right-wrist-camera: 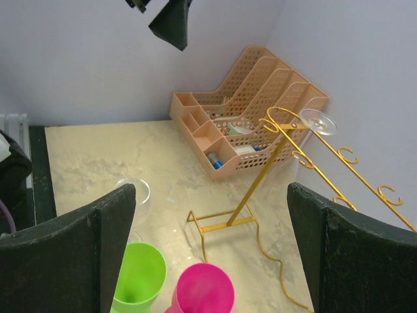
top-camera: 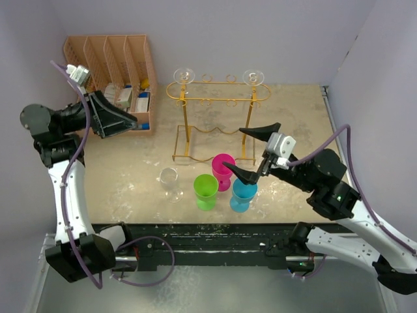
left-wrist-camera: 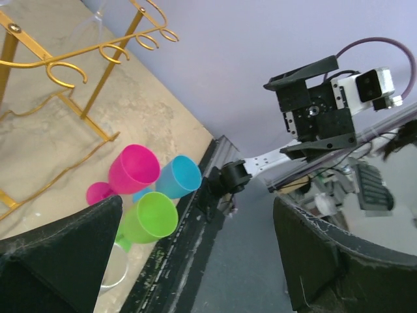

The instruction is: Place the wine glass upside down on the wine glass rack

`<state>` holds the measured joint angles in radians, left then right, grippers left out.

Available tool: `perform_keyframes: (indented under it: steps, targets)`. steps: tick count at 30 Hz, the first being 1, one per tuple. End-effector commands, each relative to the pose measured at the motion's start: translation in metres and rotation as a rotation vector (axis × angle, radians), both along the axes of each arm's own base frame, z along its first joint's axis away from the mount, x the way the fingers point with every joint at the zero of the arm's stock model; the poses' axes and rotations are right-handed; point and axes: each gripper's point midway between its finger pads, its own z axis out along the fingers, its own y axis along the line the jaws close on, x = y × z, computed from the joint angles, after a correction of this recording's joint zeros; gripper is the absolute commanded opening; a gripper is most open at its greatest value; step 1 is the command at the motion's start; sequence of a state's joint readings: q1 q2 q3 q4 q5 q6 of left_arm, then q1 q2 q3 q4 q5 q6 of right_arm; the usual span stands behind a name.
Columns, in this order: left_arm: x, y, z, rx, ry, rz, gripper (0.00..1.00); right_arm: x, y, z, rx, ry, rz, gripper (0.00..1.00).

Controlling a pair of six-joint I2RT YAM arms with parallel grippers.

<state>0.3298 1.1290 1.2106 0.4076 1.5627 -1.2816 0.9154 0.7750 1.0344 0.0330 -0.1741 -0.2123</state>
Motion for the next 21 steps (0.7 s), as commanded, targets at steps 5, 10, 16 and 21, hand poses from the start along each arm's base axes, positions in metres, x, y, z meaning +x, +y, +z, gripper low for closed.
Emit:
perform_keyframes:
  steps: [5,10,16,21]
  targets:
    - [-0.057,-0.006,0.002,0.133,-0.174,-0.009,1.00,-0.020,-0.005,0.003,0.025,-0.119,0.073,1.00]
    - [-0.063,-0.010,0.037,0.084,-0.194,-0.038,0.99,-0.012,-0.006,0.014,0.084,-0.100,0.035,1.00]
    - [-0.015,0.006,0.019,0.044,-0.073,0.130,0.70,0.003,-0.006,0.023,0.138,-0.030,-0.035,1.00]
    - [0.034,0.066,-0.052,0.695,-0.036,0.639,0.68,0.018,-0.009,0.023,0.123,-0.042,-0.109,1.00]
